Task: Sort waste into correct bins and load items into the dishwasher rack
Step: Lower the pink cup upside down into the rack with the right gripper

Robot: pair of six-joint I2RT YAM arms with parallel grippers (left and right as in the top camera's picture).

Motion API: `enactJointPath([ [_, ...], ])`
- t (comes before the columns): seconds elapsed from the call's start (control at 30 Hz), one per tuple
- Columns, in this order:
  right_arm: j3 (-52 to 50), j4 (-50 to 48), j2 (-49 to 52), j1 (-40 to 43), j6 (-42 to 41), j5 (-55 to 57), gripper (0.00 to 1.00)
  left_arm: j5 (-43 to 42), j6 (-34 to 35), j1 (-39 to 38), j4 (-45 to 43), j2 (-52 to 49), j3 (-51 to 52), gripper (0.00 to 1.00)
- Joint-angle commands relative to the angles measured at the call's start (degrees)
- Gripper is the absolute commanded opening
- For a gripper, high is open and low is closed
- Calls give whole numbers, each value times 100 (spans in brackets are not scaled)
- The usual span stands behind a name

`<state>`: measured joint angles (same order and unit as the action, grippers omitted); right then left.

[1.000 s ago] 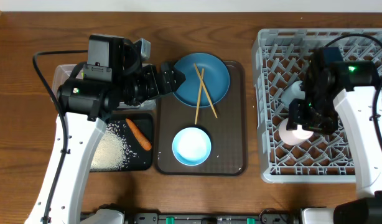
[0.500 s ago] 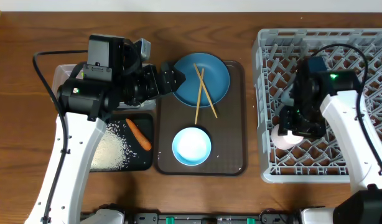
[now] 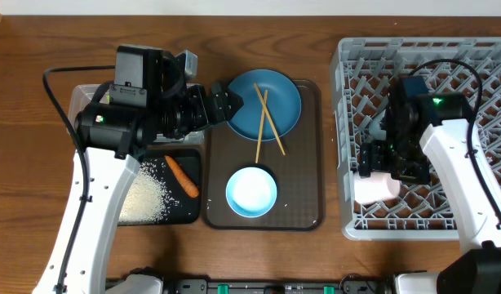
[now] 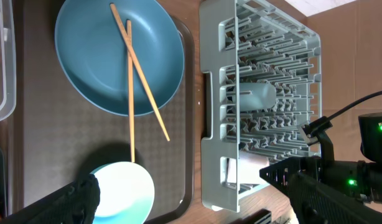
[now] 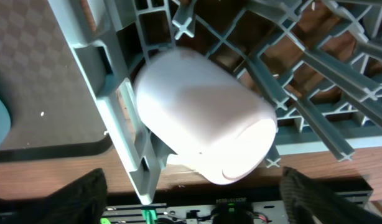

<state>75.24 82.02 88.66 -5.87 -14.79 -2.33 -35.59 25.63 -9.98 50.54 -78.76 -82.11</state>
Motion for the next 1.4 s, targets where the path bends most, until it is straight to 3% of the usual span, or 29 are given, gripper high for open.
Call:
enactJointPath([
  [0.0, -37, 22, 11, -96, 26, 42, 93, 33, -35, -9, -2, -28, 52, 98],
  [0.3, -35, 59, 11, -81, 96, 46, 93, 33, -35, -9, -2, -28, 52, 98],
  [0.47, -35, 264, 11, 31, 111, 234, 84, 33, -35, -9, -2, -28, 52, 98],
  [0.53, -35, 367, 11, 81, 111, 232, 66, 33, -35, -9, -2, -28, 52, 98],
  [0.57, -35, 428, 11, 120, 111, 232, 46, 33, -35, -9, 0, -28, 52, 98],
  [0.6, -35, 481, 11, 155, 114, 229, 19, 33, -35, -9, 0, -28, 52, 98],
  [0.63, -35, 544, 11, 195, 114, 232, 1, 33, -35, -9, -2, -28, 52, 98],
  [0.93, -57, 839, 11, 192, 48, 210, 1, 33, -33, -9, -2, -28, 52, 98],
  [1.37, -758, -7, 11, 133, 22, 212, 1, 33, -35, -9, -2, -28, 52, 98],
])
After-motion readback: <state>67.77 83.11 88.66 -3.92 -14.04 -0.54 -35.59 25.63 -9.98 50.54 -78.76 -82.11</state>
